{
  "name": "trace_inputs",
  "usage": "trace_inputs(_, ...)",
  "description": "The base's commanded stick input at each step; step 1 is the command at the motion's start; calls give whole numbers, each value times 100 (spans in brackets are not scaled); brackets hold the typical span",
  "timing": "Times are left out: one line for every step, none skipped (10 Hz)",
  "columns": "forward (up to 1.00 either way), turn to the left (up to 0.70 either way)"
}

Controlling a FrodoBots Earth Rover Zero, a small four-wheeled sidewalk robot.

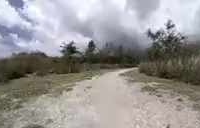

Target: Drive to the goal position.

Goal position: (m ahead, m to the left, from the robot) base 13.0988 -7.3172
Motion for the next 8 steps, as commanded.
trace_inputs(85, 0)
trace_inputs(85, 0)
trace_inputs(85, 0)
trace_inputs(85, 0)
trace_inputs(85, 0)
trace_inputs(85, 0)
trace_inputs(85, 0)
trace_inputs(85, 0)
